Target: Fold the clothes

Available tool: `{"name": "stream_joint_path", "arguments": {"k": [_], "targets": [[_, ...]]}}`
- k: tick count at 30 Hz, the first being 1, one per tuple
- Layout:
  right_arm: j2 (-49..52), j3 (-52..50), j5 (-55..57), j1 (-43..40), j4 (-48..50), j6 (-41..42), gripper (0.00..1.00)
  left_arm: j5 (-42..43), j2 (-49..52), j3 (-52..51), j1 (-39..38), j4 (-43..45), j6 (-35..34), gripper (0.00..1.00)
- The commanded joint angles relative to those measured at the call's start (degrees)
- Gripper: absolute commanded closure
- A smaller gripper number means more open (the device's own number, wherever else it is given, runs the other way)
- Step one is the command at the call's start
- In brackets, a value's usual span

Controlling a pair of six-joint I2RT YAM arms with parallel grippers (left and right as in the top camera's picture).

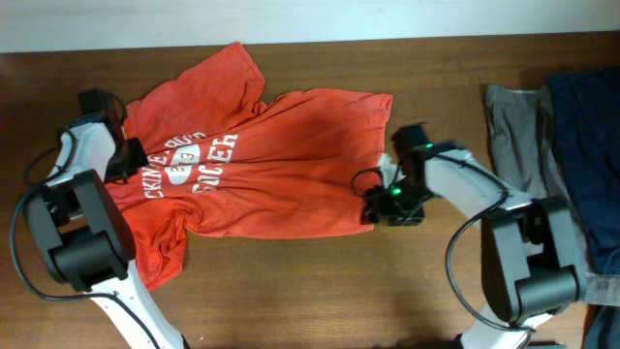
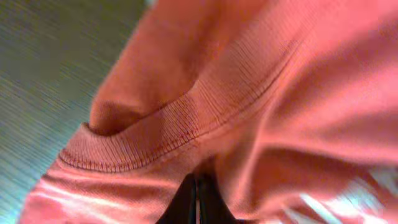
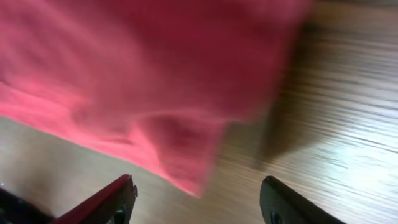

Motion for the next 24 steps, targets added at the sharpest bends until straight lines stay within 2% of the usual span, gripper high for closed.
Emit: {"name": "stream_joint_path", "arguments": {"k": [1, 9, 10, 14, 17, 19, 22, 24], "targets": [[-0.2, -0.35, 2.08, 2.29, 1.16, 7.45, 0.39, 2.71, -6.43, 1.03, -1.53, -1.07, 0.5, 0.9], [-0.24, -0.02, 2.32, 3.32, 2.78, 9.62, 0.9, 5.27, -25.18, 1.31, -3.28, -3.91, 0.68, 0.74], [-0.46, 0.52, 2.25, 3.23, 1.44, 8.98, 0.93, 5.22, -26.8, 1.31, -3.5, -4.46, 0.68, 0.73], [-2.32, 4.87, 4.98, 3.17, -8.66, 5.07, 0.96, 6.12, -31.85, 1.31, -4.17, -5.57, 0.68, 0.69], [-4.2, 10.99, 11.98, 3.17, -20.81, 4.24, 0.96, 6.1, -33.88, 1.31, -4.83, -6.08, 0.72, 0.69], [-5.22, 17.66, 12.68, 3.23, -31.1, 0.79, 0.96, 6.12, -34.34, 1.31, -5.42, -6.27, 1.14, 0.68], [-5.29, 23.26, 12.74, 3.32, -35.39, -0.31, 0.96, 6.12, -34.32, 1.29, -6.16, -6.6, 1.11, 0.68], [-5.29, 24.13, 12.74, 3.32, -33.11, -0.31, 0.96, 6.1, -34.32, 1.29, -6.69, -6.58, 1.11, 0.68]]}}
